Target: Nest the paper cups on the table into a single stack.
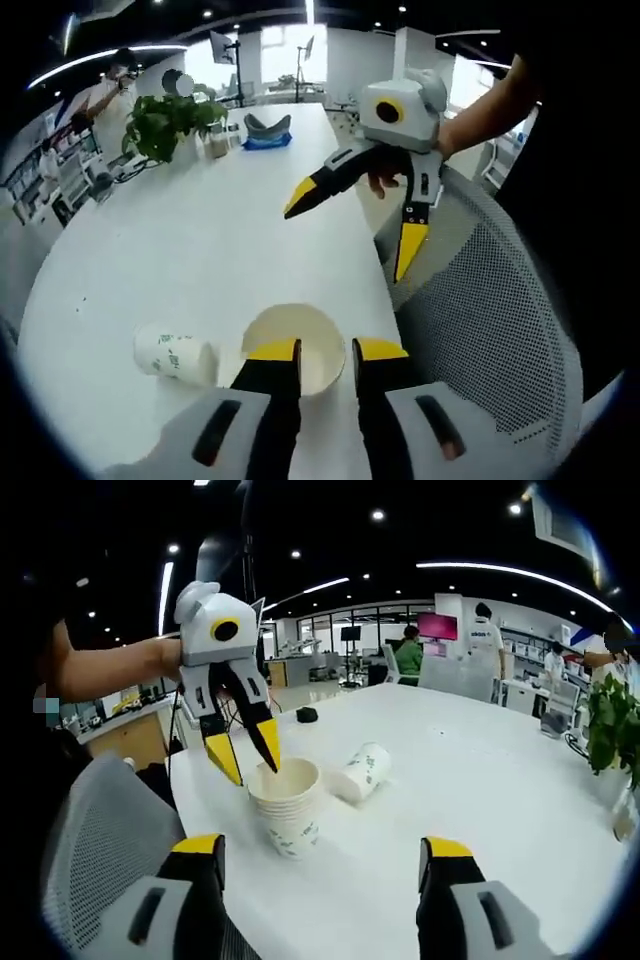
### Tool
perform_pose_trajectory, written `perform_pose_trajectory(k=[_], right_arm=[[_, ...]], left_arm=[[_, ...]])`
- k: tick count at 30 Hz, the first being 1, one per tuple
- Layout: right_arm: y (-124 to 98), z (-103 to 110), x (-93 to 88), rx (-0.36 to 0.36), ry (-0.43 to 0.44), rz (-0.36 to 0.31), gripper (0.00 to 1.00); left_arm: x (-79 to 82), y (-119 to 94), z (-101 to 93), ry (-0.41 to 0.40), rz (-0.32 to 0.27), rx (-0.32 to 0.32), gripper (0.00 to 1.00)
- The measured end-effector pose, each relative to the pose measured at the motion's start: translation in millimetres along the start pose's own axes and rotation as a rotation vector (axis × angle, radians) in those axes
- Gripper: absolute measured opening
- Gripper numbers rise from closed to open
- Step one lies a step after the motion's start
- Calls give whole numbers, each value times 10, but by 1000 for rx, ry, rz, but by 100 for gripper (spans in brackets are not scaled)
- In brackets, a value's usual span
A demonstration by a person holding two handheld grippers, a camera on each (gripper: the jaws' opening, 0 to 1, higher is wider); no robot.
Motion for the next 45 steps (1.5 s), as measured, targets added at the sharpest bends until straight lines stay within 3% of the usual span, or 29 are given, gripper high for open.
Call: perform_pose_trajectory(k=[6, 14, 18, 31, 38, 45], right_arm=[[37, -139, 159, -34, 24, -3, 78], [190, -360, 288, -42, 34, 20, 74], [320, -451, 326, -28, 47, 40, 74], [856, -680, 448, 43, 104, 105, 69], [1132, -768, 492, 40, 122, 131, 67], [1255, -777, 566, 61, 175, 118, 67]], left_arm=[[-13, -268, 23, -98, -103, 111, 23], [-155, -482, -46, -203, -161, 220, 31], [-232, -538, -108, -237, -177, 262, 35], [-344, -847, -252, -340, -321, 454, 54], [-372, -866, -300, -343, -321, 508, 60], [-420, -746, -391, -362, -305, 496, 62]])
Point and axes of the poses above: the point that each gripper's makers call its tool centre point, and the gripper's own axes: y roughly forward along the fingers, z roughly to its left, x roughly out of its top, the point moved 10 cm from there along -y, roughly backward along the fingers, and after that the axes turned 12 degrees about x, right-handed, at the moved point
